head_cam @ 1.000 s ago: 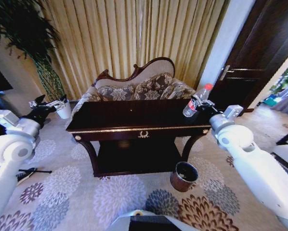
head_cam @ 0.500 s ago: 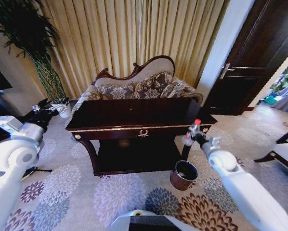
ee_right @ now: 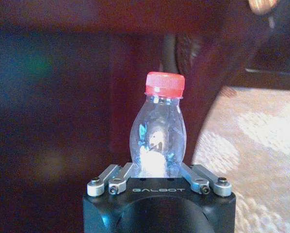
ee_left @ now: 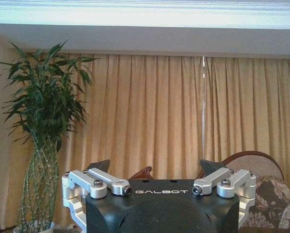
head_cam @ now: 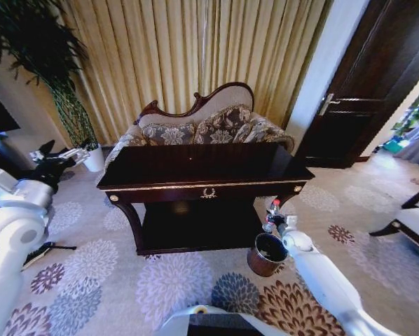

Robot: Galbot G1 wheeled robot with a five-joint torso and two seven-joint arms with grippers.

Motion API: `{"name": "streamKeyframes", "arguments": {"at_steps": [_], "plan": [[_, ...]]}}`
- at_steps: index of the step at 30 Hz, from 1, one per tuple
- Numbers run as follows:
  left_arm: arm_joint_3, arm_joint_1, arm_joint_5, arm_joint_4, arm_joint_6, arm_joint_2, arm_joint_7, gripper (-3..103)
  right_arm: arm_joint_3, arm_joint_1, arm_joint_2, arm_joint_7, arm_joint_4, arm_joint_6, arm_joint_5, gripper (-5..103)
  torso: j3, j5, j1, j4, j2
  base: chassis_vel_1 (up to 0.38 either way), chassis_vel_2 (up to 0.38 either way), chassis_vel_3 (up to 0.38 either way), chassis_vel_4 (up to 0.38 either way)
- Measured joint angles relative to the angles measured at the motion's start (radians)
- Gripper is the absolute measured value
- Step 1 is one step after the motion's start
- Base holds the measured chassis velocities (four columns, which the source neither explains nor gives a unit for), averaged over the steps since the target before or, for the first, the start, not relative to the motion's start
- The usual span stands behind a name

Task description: Move to the front of the table and place the trash on the table into the trash bin.

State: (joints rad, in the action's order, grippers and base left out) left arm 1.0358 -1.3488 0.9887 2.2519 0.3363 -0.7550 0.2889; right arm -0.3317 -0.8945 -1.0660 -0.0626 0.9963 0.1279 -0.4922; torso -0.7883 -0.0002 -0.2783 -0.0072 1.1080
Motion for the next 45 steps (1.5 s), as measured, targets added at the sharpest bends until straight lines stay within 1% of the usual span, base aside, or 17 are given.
{"name": "streamKeyframes", "arguments": {"at_steps": [7, 15, 16, 18, 19, 20, 23, 25, 26, 29, 31, 32, 33, 35, 37, 38, 45], "plan": [[0.004, -0.011, -0.002, 0.005, -0.006, -0.003, -0.002, 100, -0.006, 0.074, -0.026, 0.013, -0.179, -0.05, 0.031, 24, 0.0, 0.0002, 0.0, 0.0, 0.0, 0.0, 0.0, 0.0, 0.0], [0.006, -0.015, -0.001, 0.02, -0.007, 0.004, -0.003, 100, -0.02, 0.103, -0.03, 0.032, -0.219, -0.053, 0.039, 24, 0.0, 0.0002, 0.0, 0.0002, 0.0, 0.0, 0.0, 0.0, 0.0], [0.009, -0.016, 0.0, 0.021, -0.007, 0.005, -0.003, 100, -0.021, 0.102, -0.028, 0.033, -0.218, -0.053, 0.046, 21, 0.0, 0.0002, 0.0, 0.0001, 0.0, 0.0, 0.0, 0.0, 0.0], [0.015, -0.017, 0.001, 0.021, -0.007, 0.007, -0.004, 100, -0.021, 0.097, -0.025, 0.035, -0.214, -0.053, 0.056, 32, 0.0, 0.0, 0.0, 0.0, 0.0, 0.0, 0.0, 0.0, 0.0], [0.015, -0.017, 0.001, 0.021, -0.007, 0.007, -0.004, 100, -0.021, 0.097, -0.025, 0.035, -0.214, -0.053, 0.056, 32, 0.0, 0.0, 0.0, 0.0, 0.0, 0.0, 0.0, 0.0, 0.0], [0.017, -0.018, 0.001, 0.021, -0.008, 0.009, -0.005, 100, -0.022, 0.094, -0.022, 0.035, -0.211, -0.054, 0.058, 37, 0.0, 0.0001, 0.0, 0.0, 0.0, 0.0, 0.0, 0.0, 0.0], [0.021, -0.021, 0.001, 0.021, -0.011, 0.011, -0.007, 100, -0.022, 0.092, -0.019, 0.036, -0.207, -0.055, 0.06, 42, 0.0, 0.0, 0.0, 0.0, 0.0, 0.0, 0.0, 0.0, 0.0], [0.024, -0.024, 0.001, 0.021, -0.013, 0.012, -0.007, 100, -0.022, 0.088, -0.018, 0.036, -0.197, -0.055, 0.06, 53, 0.0, 0.0002, 0.0, 0.0, 0.0, 0.0, 0.0, 0.0, 0.0], [0.024, -0.024, 0.001, 0.021, -0.013, 0.012, -0.007, 100, -0.022, 0.088, -0.018, 0.036, -0.197, -0.055, 0.06, 53, 0.0, 0.0002, 0.0, 0.0, 0.0, 0.0, 0.0, 0.0, 0.0], [0.025, -0.025, 0.001, 0.021, -0.016, 0.013, -0.008, 100, -0.025, 0.083, -0.019, 0.036, -0.184, -0.055, 0.059, 70, 0.0, 0.0, 0.0, 0.0001, 0.0, 0.0, 0.0, 0.0, 0.0], [0.025, -0.026, 0.001, 0.021, -0.017, 0.014, -0.008, 100, -0.026, 0.081, -0.019, 0.035, -0.18, -0.055, 0.059, 75, 0.0, 0.0, 0.0, 0.0001, 0.0, 0.0, 0.0, 0.0, 0.0], [0.025, -0.026, 0.001, 0.021, -0.018, 0.015, -0.008, 100, -0.026, 0.079, -0.019, 0.035, -0.178, -0.055, 0.058, 75, 0.0, 0.0, 0.0, 0.0001, 0.0, 0.0, 0.0, 0.0, 0.0], [0.025, -0.027, 0.001, 0.021, -0.02, 0.016, -0.008, 100, -0.027, 0.077, -0.018, 0.035, -0.174, -0.055, 0.058, 86, 0.0, 0.0002, 0.0, 0.0001, 0.0, 0.0, 0.0, 0.0, 0.0], [0.025, -0.027, 0.001, 0.021, -0.02, 0.017, -0.008, 100, -0.028, 0.075, -0.017, 0.034, -0.171, -0.055, 0.057, 86, 0.0, 0.0001, 0.0, 0.0001, 0.0, 0.0, 0.0, 0.0, 0.0], [0.025, -0.027, 0.001, 0.021, -0.021, 0.017, -0.008, 100, -0.029, 0.072, -0.012, 0.034, -0.165, -0.055, 0.056, 96, 0.0, 0.0001, 0.0, 0.0001, 0.0, 0.0, 0.0, 0.0, 0.0], [0.024, -0.027, 0.001, 0.021, -0.021, 0.017, -0.008, 100, -0.029, 0.07, -0.009, 0.034, -0.162, -0.055, 0.054, 99, 0.0, 0.0001, 0.0, 0.0, 0.0, 0.0, 0.0, 0.0, 0.0], [0.017, -0.026, 0.001, 0.022, -0.022, 0.016, -0.01, 100, -0.03, 0.065, -0.002, 0.034, -0.158, -0.055, 0.047, 100, 0.0, 0.0002, 0.0, 0.0, 0.0, 0.0, 0.0, 0.0, 0.0]]}}
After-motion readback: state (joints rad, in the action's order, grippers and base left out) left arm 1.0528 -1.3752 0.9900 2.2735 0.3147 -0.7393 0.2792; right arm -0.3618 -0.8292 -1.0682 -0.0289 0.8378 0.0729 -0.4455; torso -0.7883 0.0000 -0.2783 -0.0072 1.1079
